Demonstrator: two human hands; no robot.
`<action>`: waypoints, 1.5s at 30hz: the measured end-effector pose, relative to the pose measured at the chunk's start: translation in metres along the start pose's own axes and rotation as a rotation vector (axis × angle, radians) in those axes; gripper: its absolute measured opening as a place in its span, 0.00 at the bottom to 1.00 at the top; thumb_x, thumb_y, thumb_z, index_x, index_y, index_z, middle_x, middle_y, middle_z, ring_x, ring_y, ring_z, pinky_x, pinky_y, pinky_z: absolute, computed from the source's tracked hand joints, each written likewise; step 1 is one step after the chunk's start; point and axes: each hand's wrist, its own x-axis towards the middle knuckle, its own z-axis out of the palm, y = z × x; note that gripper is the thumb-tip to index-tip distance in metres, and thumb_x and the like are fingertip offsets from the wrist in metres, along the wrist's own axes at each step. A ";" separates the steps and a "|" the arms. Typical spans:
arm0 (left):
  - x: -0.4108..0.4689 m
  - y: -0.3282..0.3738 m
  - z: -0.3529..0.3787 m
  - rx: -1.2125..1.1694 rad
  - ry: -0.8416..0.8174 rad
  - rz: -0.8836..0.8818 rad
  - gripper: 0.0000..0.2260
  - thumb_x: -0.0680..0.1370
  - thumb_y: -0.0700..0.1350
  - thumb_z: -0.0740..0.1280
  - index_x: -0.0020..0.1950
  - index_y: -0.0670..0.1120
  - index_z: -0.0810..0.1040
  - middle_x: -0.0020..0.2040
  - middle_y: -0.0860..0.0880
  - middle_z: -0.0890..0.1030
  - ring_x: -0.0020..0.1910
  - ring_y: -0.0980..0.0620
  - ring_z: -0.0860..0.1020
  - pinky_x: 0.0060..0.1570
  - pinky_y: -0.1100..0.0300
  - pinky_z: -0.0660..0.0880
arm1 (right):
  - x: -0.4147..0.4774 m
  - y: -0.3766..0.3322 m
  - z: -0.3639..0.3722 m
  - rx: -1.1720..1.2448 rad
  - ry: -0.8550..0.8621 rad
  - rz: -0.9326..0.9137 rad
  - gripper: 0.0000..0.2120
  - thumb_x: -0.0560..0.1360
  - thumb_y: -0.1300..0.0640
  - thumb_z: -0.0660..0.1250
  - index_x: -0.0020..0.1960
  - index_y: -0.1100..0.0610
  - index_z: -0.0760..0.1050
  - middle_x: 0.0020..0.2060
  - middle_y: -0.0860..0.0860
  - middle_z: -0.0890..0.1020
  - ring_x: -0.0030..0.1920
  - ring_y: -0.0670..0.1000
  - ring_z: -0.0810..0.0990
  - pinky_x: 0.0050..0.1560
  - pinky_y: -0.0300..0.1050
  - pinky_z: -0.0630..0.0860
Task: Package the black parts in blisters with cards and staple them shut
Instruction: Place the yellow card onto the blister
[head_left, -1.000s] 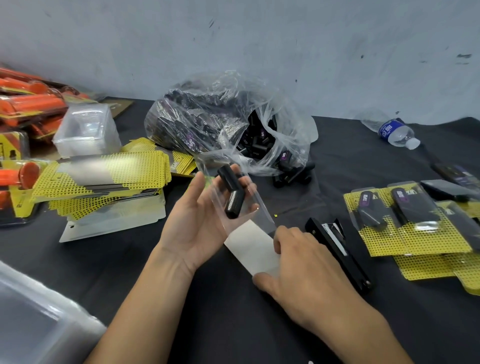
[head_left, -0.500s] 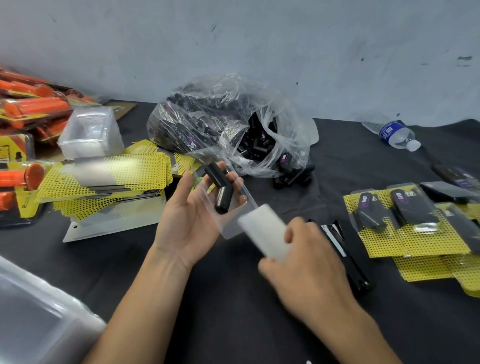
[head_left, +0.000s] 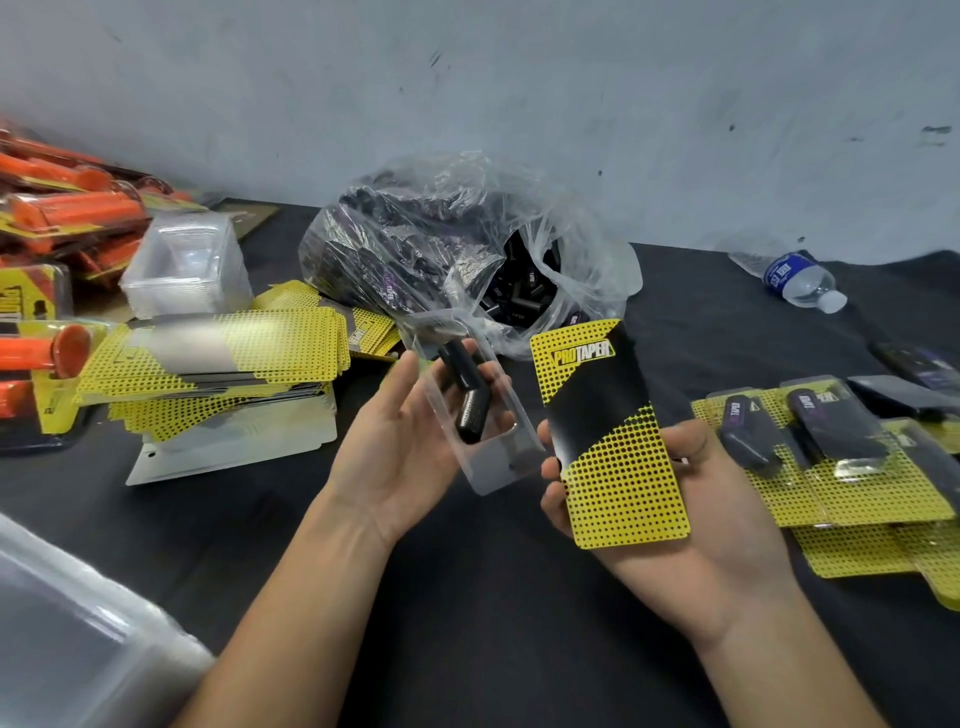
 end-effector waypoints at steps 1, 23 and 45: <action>0.000 -0.001 0.000 0.006 0.010 0.000 0.25 0.84 0.58 0.60 0.74 0.42 0.74 0.65 0.40 0.77 0.64 0.42 0.77 0.73 0.42 0.68 | 0.000 0.001 0.001 -0.007 -0.008 -0.001 0.23 0.73 0.54 0.60 0.57 0.67 0.84 0.58 0.65 0.82 0.50 0.62 0.82 0.57 0.56 0.79; 0.003 -0.008 0.010 0.192 0.243 0.031 0.24 0.85 0.59 0.53 0.62 0.45 0.82 0.65 0.41 0.83 0.58 0.46 0.83 0.66 0.45 0.74 | 0.006 0.057 0.009 -1.736 0.516 -0.541 0.27 0.70 0.39 0.62 0.67 0.45 0.76 0.55 0.34 0.73 0.56 0.38 0.71 0.52 0.23 0.65; 0.004 -0.030 0.021 0.684 0.381 0.112 0.13 0.84 0.53 0.65 0.48 0.56 0.88 0.44 0.47 0.88 0.37 0.50 0.86 0.29 0.60 0.78 | 0.016 0.044 -0.001 -0.984 0.565 -0.230 0.19 0.72 0.67 0.76 0.55 0.48 0.77 0.42 0.49 0.88 0.41 0.51 0.88 0.41 0.51 0.85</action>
